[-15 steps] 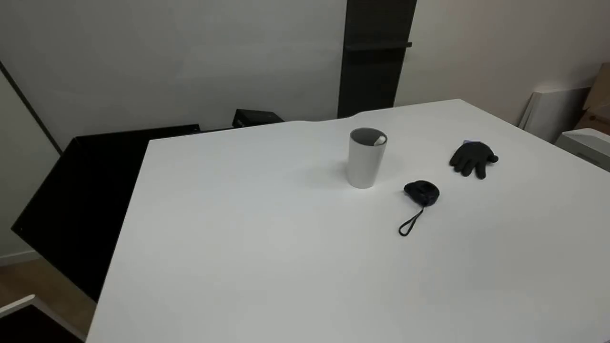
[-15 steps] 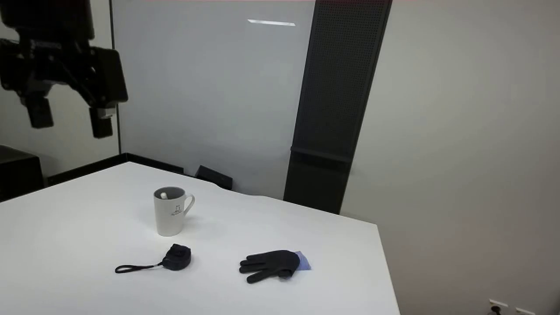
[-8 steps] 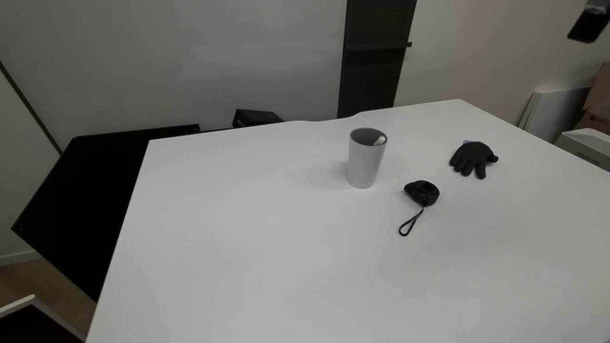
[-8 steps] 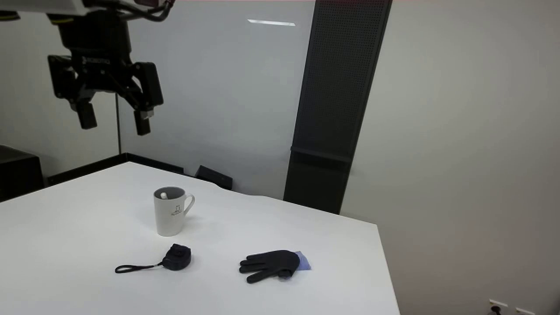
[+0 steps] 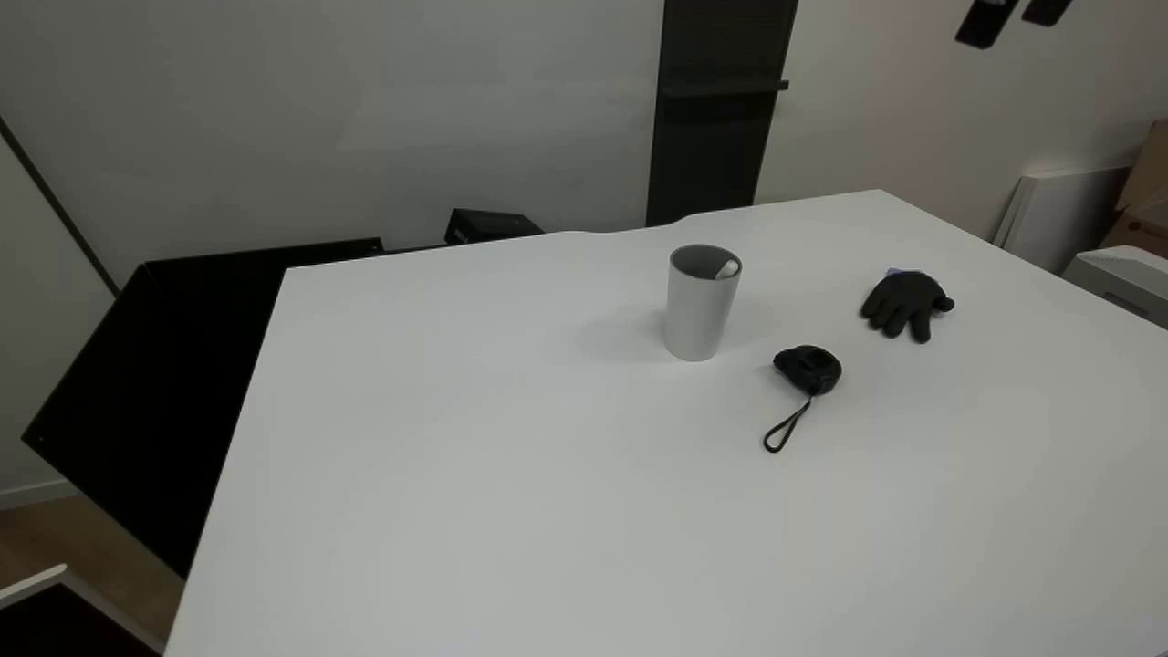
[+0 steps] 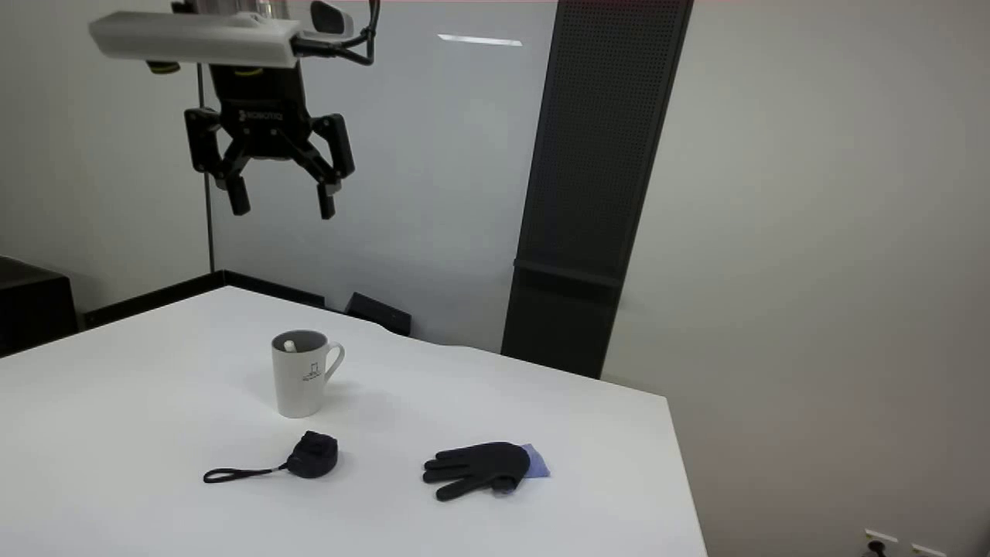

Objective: Take the black marker out of the mug and place it on the table

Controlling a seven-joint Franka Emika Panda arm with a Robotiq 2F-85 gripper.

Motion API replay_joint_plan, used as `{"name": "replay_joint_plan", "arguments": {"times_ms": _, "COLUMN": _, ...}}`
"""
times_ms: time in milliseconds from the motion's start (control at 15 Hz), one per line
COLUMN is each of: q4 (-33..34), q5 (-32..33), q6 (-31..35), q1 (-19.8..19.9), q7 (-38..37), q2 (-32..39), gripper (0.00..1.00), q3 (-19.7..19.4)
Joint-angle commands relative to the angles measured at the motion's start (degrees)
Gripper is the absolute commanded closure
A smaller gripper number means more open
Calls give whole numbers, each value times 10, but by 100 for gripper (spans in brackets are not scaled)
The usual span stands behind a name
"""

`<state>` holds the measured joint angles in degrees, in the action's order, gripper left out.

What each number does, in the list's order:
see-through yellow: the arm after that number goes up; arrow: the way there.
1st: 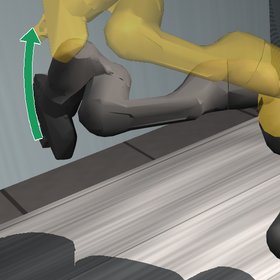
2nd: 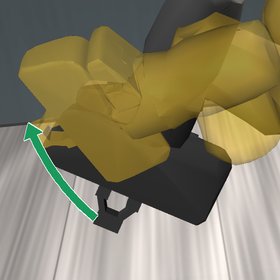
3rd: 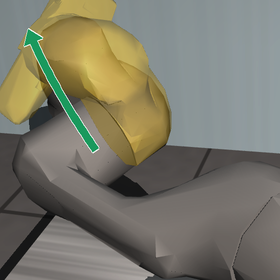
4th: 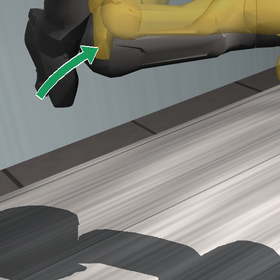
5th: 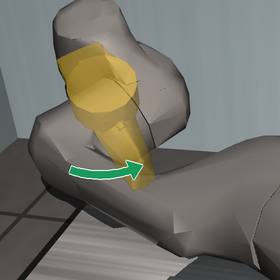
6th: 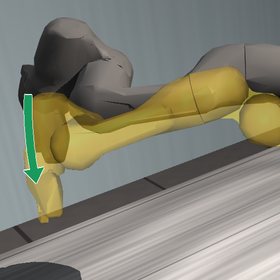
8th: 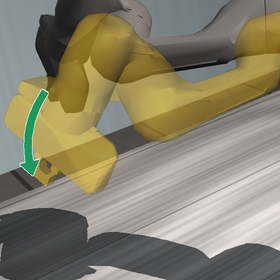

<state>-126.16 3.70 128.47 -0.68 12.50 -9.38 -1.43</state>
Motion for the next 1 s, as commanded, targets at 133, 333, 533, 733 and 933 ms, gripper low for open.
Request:
{"name": "replay_joint_plan", "arguments": {"times_ms": 133, "q4": 71, "q5": -26, "q6": 21, "q1": -1, "q7": 62, "q2": 91, "gripper": 0, "q3": 0}}
{"name": "replay_joint_plan", "arguments": {"times_ms": 333, "q4": 90, "q5": -23, "q6": 15, "q1": 2, "q7": 67, "q2": 126, "gripper": 0, "q3": 5}}
{"name": "replay_joint_plan", "arguments": {"times_ms": 533, "q4": 60, "q5": -17, "q6": 27, "q1": 4, "q7": 58, "q2": 109, "gripper": 0, "q3": 7}}
{"name": "replay_joint_plan", "arguments": {"times_ms": 733, "q4": 60, "q5": -17, "q6": 27, "q1": 4, "q7": 58, "q2": 106, "gripper": 0, "q3": 7}}
{"name": "replay_joint_plan", "arguments": {"times_ms": 933, "q4": 60, "q5": -17, "q6": 27, "q1": 4, "q7": 58, "q2": 105, "gripper": 0, "q3": 7}}
